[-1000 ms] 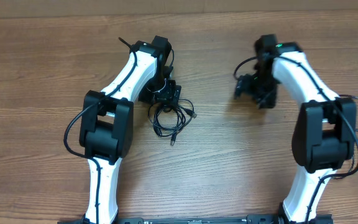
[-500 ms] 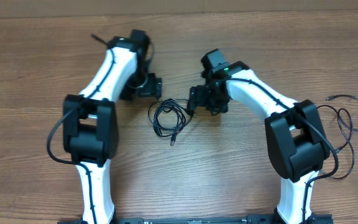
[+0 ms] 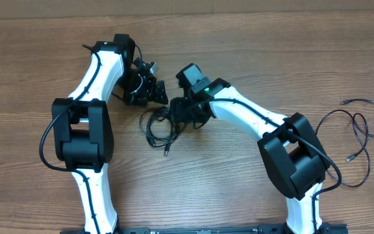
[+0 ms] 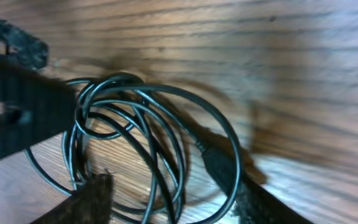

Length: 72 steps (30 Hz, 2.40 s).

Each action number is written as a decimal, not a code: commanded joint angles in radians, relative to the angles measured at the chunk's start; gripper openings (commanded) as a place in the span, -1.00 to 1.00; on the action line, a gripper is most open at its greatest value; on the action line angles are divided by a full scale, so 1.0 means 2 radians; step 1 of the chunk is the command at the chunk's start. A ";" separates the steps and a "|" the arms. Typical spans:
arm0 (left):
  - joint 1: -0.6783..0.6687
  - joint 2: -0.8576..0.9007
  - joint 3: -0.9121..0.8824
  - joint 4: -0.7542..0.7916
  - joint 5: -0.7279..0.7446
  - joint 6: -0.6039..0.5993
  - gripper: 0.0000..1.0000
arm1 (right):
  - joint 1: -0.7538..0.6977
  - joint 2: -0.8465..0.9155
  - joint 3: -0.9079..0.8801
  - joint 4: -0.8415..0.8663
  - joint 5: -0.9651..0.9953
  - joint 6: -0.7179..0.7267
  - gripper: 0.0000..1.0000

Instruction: Untangle cables

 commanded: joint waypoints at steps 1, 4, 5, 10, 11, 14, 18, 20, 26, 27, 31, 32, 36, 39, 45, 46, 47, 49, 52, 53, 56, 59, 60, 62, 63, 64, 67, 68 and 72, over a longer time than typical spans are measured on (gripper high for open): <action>-0.006 -0.011 -0.006 0.000 -0.051 0.002 0.45 | 0.013 -0.006 -0.002 0.002 0.033 0.016 0.18; -0.007 -0.011 -0.007 0.000 -0.121 -0.059 0.31 | 0.014 -0.006 -0.002 0.001 0.052 0.016 0.16; -0.006 -0.011 -0.007 -0.001 -0.141 -0.076 0.31 | 0.014 -0.006 -0.002 0.001 0.051 0.016 0.14; -0.006 -0.011 -0.008 -0.001 -0.164 -0.093 -0.16 | 0.015 -0.006 -0.002 -0.003 0.051 0.016 -0.28; -0.006 -0.011 -0.008 -0.001 -0.163 -0.093 -0.32 | 0.015 -0.006 -0.002 -0.003 0.052 0.016 -0.38; -0.006 -0.011 -0.008 -0.002 -0.164 -0.092 -0.66 | 0.015 -0.005 -0.002 -0.005 0.052 0.016 -0.60; -0.006 -0.011 -0.010 -0.003 -0.161 -0.090 -0.91 | 0.015 -0.004 -0.002 -0.006 0.057 0.016 -0.83; -0.006 -0.011 -0.012 -0.003 -0.160 -0.090 -0.92 | 0.015 -0.003 -0.002 -0.006 0.067 0.016 -0.87; -0.007 -0.011 -0.013 -0.007 -0.109 -0.030 -0.91 | 0.015 0.002 -0.002 0.006 0.093 0.016 -0.89; -0.007 -0.011 -0.013 -0.008 -0.104 -0.025 -0.92 | 0.015 0.003 -0.002 0.008 0.093 0.016 -0.90; -0.007 -0.011 -0.013 -0.010 -0.113 -0.024 -0.90 | 0.015 0.003 -0.002 0.011 0.093 0.016 -0.92; -0.007 -0.011 -0.013 -0.011 -0.125 -0.025 -0.90 | 0.015 0.003 -0.002 0.011 0.095 0.016 -0.92; -0.006 -0.011 -0.013 -0.009 -0.173 -0.061 -0.92 | 0.015 0.004 -0.002 0.012 0.095 0.016 -0.92; -0.006 -0.011 -0.013 -0.010 -0.224 -0.105 -0.92 | 0.015 0.004 -0.002 0.023 0.095 0.016 -0.92; -0.006 -0.011 -0.013 -0.013 -0.275 -0.160 -0.84 | 0.015 0.010 -0.002 0.072 0.090 0.016 -0.92; -0.006 -0.011 -0.013 -0.013 -0.275 -0.160 -0.82 | 0.015 0.011 -0.002 0.078 0.084 0.016 -0.92; -0.006 -0.011 -0.013 -0.013 -0.275 -0.160 -0.81 | 0.015 0.014 -0.002 0.086 0.071 0.016 -0.92; -0.006 -0.011 -0.013 -0.013 -0.275 -0.160 -0.77 | 0.015 0.019 -0.002 0.097 0.043 0.015 -0.92; -0.006 -0.011 -0.013 -0.013 -0.275 -0.160 -0.77 | 0.016 0.028 -0.002 0.102 -0.001 0.016 -0.92; -0.006 -0.011 -0.013 -0.013 -0.275 -0.160 -0.77 | 0.016 0.033 -0.002 0.100 -0.011 0.016 -0.92; -0.006 -0.011 -0.013 -0.013 -0.275 -0.160 -0.77 | 0.016 0.042 -0.002 0.076 -0.026 0.016 -0.92; -0.006 -0.011 -0.013 -0.013 -0.275 -0.160 -0.77 | 0.016 0.045 -0.002 0.029 -0.026 0.016 -0.92; -0.006 -0.011 -0.013 -0.013 -0.275 -0.160 -0.77 | 0.016 0.045 -0.002 0.019 -0.026 0.016 -0.92; -0.006 -0.011 -0.013 -0.013 -0.275 -0.160 -0.77 | 0.016 0.045 -0.002 -0.024 -0.026 0.035 -0.92; -0.006 -0.011 -0.013 -0.013 -0.275 -0.160 -0.77 | 0.016 0.045 -0.002 -0.051 -0.027 0.068 -0.92; -0.006 -0.011 -0.013 -0.013 -0.275 -0.160 -0.77 | 0.016 0.045 -0.002 -0.062 -0.032 0.085 -0.92; -0.006 -0.011 -0.013 -0.013 -0.275 -0.160 -0.76 | 0.016 0.045 -0.002 -0.068 -0.118 0.096 -0.92; -0.006 -0.011 -0.013 -0.013 -0.275 -0.160 -0.76 | 0.016 0.045 -0.002 -0.068 -0.145 0.096 -0.90; -0.006 -0.011 -0.013 -0.013 -0.275 -0.160 -0.76 | 0.016 0.045 -0.002 -0.059 -0.218 0.096 -0.81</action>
